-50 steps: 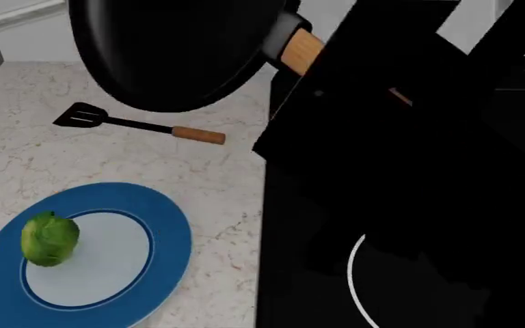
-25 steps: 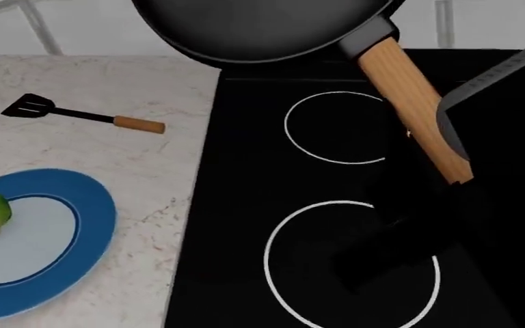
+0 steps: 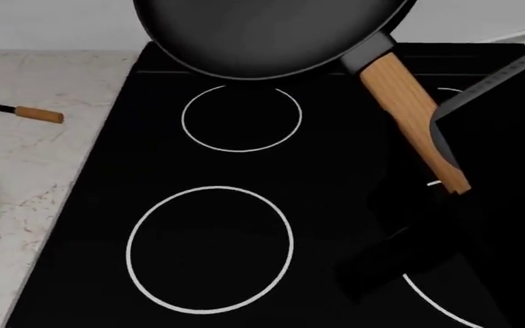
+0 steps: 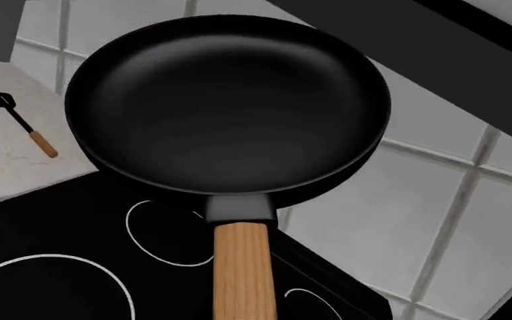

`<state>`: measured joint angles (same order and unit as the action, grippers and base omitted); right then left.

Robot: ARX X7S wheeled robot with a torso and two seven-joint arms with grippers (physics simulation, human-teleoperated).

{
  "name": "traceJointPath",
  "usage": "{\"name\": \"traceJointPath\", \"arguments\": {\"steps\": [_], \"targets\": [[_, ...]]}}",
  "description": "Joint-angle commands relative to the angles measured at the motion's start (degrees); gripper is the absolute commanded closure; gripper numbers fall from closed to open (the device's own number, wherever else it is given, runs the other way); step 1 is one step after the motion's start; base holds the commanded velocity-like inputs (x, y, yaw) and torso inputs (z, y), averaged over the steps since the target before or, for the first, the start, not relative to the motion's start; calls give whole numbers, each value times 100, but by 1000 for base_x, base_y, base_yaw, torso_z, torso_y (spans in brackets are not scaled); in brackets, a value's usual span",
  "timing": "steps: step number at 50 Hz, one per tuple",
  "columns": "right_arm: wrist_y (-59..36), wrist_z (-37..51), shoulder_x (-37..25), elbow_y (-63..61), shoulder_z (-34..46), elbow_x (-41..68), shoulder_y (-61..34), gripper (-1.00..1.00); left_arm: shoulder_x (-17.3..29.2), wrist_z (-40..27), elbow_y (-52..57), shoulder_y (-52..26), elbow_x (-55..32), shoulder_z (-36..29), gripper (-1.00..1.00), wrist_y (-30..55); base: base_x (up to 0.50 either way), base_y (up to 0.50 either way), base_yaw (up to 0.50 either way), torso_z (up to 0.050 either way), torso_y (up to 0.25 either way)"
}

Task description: Pick up the pan and dump the vegetables in it onto the plate. Then return the pan to the stove.

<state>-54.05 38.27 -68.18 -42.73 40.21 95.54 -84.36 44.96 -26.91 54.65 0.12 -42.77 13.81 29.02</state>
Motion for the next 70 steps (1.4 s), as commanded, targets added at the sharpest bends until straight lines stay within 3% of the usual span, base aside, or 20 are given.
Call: {"name": "traceJointPath", "arguments": {"steps": [1, 30, 43, 70], "targets": [[-277, 145, 99, 130, -411, -638, -549, 100, 7, 15, -22, 52, -3, 18, -100, -64, -16, -500, 0, 0, 10], [-201, 211, 97, 47, -354, -645, -316, 100, 3, 20, -34, 218, 45, 42, -100, -209, 0, -483, 0, 1, 2], [2718, 127, -788, -33, -397, -465, 2379, 100, 13, -160, -66, 37, 93, -65, -100, -101, 0, 0, 0, 1, 2], [4866, -605, -1558, -42, 259, -637, 4438, 100, 23, -376, -21, 52, 110, 18, -100, -107, 0, 0, 0, 1, 2]]}}
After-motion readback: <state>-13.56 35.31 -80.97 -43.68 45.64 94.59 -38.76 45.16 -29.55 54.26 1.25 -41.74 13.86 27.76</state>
